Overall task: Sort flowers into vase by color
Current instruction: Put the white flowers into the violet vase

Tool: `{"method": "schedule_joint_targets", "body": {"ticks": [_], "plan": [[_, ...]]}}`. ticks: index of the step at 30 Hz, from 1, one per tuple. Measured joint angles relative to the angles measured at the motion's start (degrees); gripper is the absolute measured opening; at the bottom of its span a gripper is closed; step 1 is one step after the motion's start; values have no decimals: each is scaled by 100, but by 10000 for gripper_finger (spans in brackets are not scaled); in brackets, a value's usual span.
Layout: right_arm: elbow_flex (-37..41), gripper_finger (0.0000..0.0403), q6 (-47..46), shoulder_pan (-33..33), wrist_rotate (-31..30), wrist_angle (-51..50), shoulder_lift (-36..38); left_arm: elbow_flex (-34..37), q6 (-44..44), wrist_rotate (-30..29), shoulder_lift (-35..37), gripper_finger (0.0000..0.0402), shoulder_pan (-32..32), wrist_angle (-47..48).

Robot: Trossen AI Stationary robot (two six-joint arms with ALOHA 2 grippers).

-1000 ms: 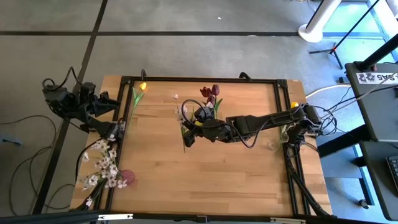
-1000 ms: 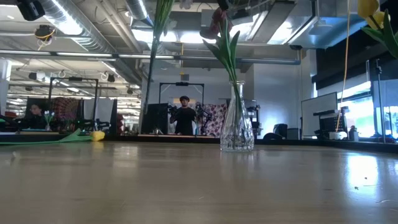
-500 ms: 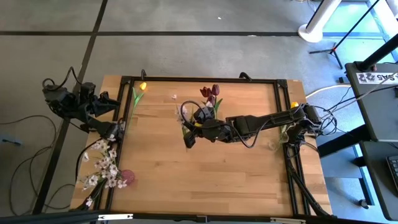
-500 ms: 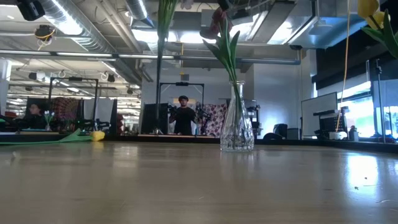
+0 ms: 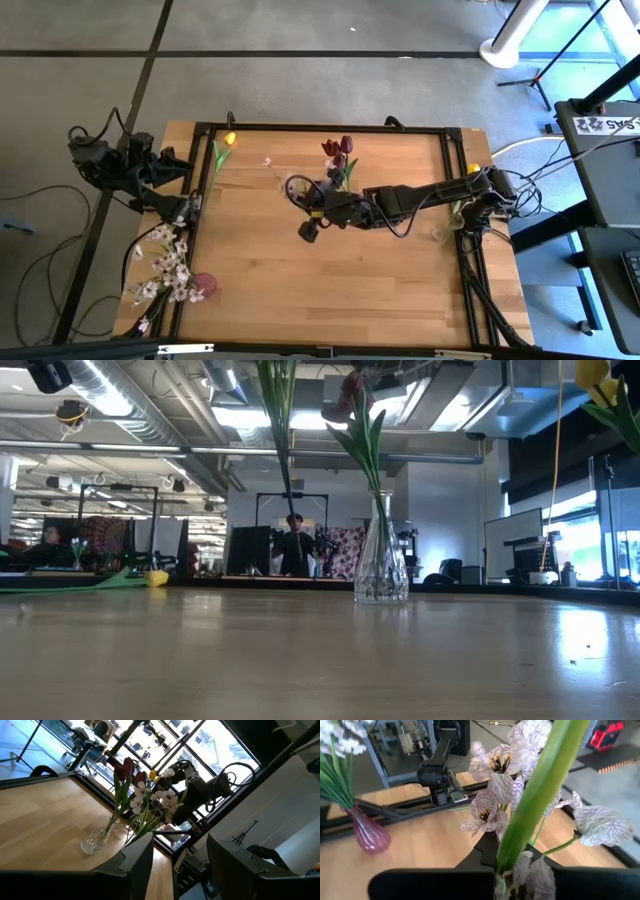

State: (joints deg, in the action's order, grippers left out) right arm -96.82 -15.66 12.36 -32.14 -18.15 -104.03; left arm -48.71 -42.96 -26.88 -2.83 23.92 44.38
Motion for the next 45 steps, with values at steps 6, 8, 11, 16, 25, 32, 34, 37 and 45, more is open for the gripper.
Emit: {"method": "schedule_joint_targets", "body": {"ticks": [6, 8, 11, 16, 25, 32, 34, 37, 45], "plan": [[0, 4, 460, -4, 477, 124, 0, 0, 574, -358, 0, 179, -2, 1], [0, 4, 399, -2, 776, 184, 0, 0, 856, -465, 0, 179, 0, -25], [0, 4, 336, 71, 1156, 392, -28, 1, 1234, -407, 17, 179, -2, 60], [8, 4, 343, 137, 1851, 1462, -170, -4, 2146, -703, 48, 179, 2, 65], [0, 4, 392, 3, 2411, 3395, -276, -2, 1561, -700, 48, 179, 2, -746], [-413, 4, 390, -558, 2266, 3494, -317, 498, 2429, 347, -120, 179, 27, -2275], [-617, 4, 387, -689, 2288, 3203, -340, 1016, 2689, 372, -444, 179, 52, -3124], [-842, 4, 79, -878, 2516, 2749, -336, 1408, 2923, 281, -1016, 179, 44, -3524], [-903, 4, -557, -1015, 3133, 2445, -459, 1379, 2652, -30, -2379, 179, -371, -3616]]}}
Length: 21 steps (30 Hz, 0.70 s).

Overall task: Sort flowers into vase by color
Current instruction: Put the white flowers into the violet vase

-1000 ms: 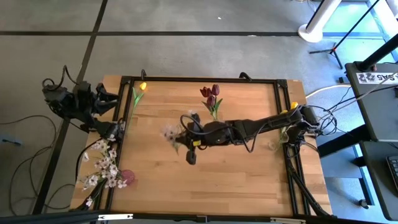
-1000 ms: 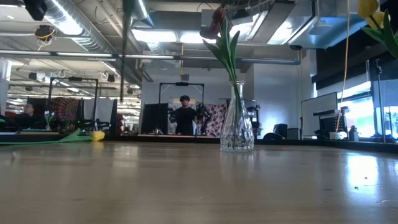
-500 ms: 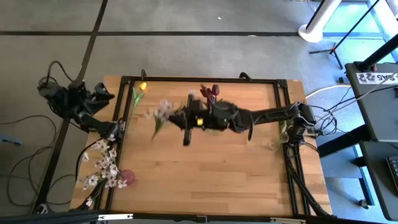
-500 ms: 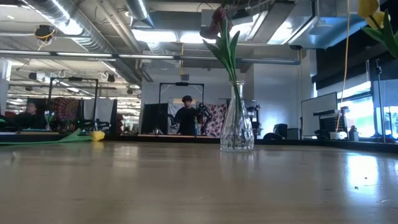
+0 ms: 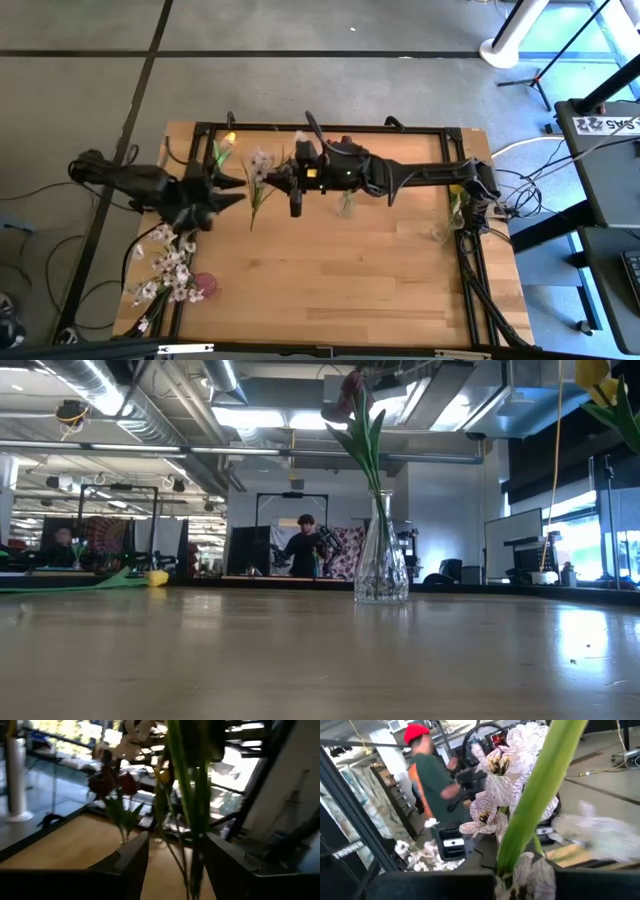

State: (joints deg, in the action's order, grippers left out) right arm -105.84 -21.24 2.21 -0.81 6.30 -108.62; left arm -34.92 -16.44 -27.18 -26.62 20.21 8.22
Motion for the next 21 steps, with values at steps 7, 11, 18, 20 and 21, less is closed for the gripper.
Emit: {"method": "schedule_joint_targets", "body": {"ticks": [7, 11, 18, 20, 21], "plan": [[-3, 4, 215, 1, -20, 38, -192, -7, -540, 489, -763, 179, -665, -255], [0, 4, 455, 3, -25, 3, -281, -7, -556, 1031, -1002, 179, -800, -386], [4, 4, 517, 8, 364, -687, -74, -9, -855, 1323, -680, 179, -679, -213], [4, 4, 622, 12, 322, -1112, 68, -9, -1005, 1434, -510, 179, -622, -121], [4, 4, 710, 10, 275, -1199, 107, -9, -1076, 1463, -451, 179, -605, -125]]}}
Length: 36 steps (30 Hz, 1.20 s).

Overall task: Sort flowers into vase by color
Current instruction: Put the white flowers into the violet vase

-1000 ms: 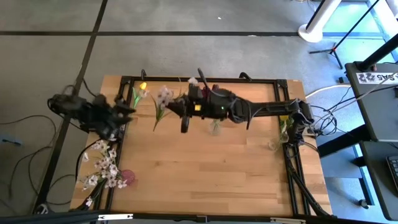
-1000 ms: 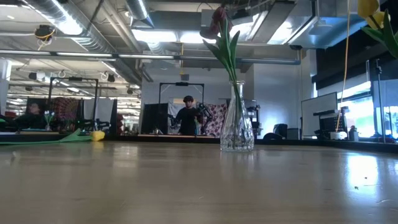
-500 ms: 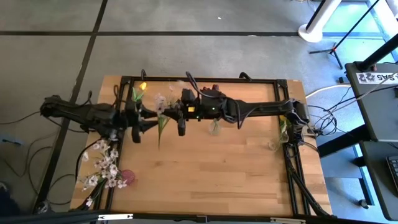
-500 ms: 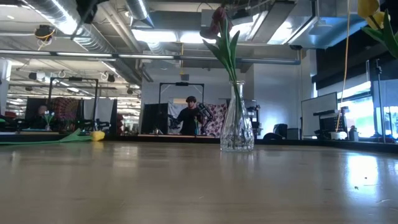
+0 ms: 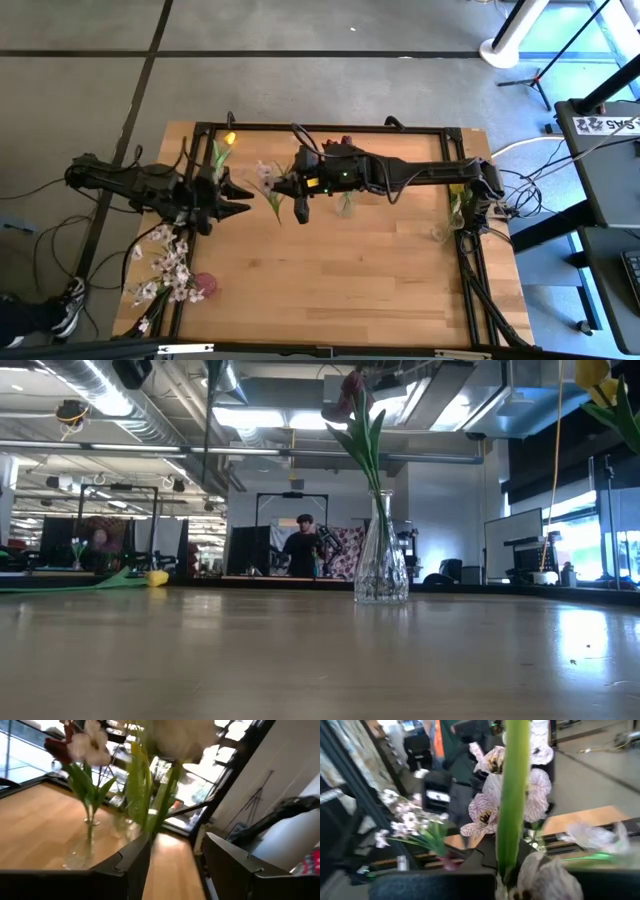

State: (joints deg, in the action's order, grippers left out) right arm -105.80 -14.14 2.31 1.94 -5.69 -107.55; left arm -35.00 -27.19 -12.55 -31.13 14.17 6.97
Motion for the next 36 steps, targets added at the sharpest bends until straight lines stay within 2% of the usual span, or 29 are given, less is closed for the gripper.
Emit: {"method": "schedule_joint_targets", "body": {"ticks": [3, 8, 18, 22, 25, 28, 31, 34, 36], "plan": [[4, 4, 223, -9, 7, 106, 10, -7, -78, -61, -5, 179, 1, -11], [-2, 4, 285, -2, 42, 412, -35, -2, -69, -750, -363, 179, -4, -99], [2, 4, 547, -11, -389, 579, -46, 0, 429, -928, -1202, 179, -2, -889], [2, 4, 550, -11, -478, 519, -46, 0, 925, -1031, -1414, 179, -11, -1362], [2, 6, 522, -4, -783, 511, -46, 0, 1249, -1221, -1567, 174, -18, -1537], [2, 15, 398, -9, -897, 511, -46, 0, 1556, -1231, -1660, 148, 6, -1645], [2, 37, 398, -7, -899, 492, -46, -55, 1418, -1237, -1644, 95, 98, -1656], [0, 72, 431, -7, -869, 356, -46, -234, 1327, -1243, -1644, 27, 205, -1456], [0, 105, 566, -2, -730, 322, -40, -418, 1329, -1245, -1644, 13, 268, -1166]]}}
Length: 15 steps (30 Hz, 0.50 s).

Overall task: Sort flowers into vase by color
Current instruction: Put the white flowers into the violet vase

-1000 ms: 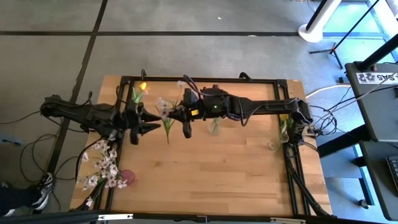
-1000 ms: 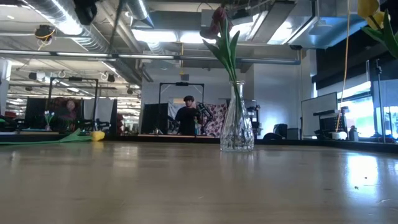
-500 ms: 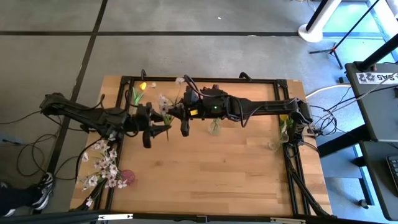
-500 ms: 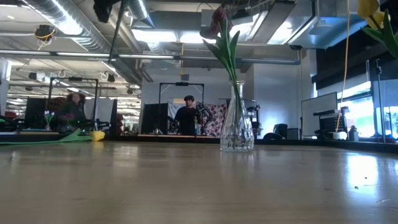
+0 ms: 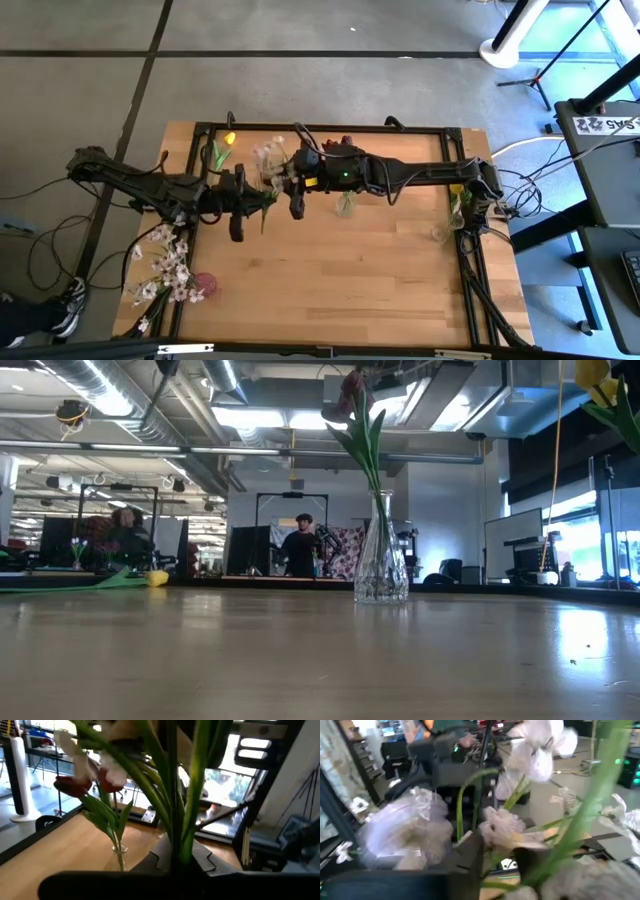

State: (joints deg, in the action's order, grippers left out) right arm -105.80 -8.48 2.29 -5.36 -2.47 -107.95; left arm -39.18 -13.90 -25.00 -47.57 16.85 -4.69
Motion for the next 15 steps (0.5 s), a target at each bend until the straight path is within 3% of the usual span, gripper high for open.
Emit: {"method": "schedule_joint_targets", "body": {"ticks": [8, 11, 15], "plan": [[-7, 226, 152, 62, -44, -15, 792, -1214, 358, 10, 341, 6, 247, 2095], [-7, 244, 288, 245, -294, -10, 1070, -1496, 187, 8, 779, 5, 441, 2791], [-7, 249, 439, 629, -890, -67, 1280, -1518, -204, 89, 1426, 4, 912, 2944]]}}
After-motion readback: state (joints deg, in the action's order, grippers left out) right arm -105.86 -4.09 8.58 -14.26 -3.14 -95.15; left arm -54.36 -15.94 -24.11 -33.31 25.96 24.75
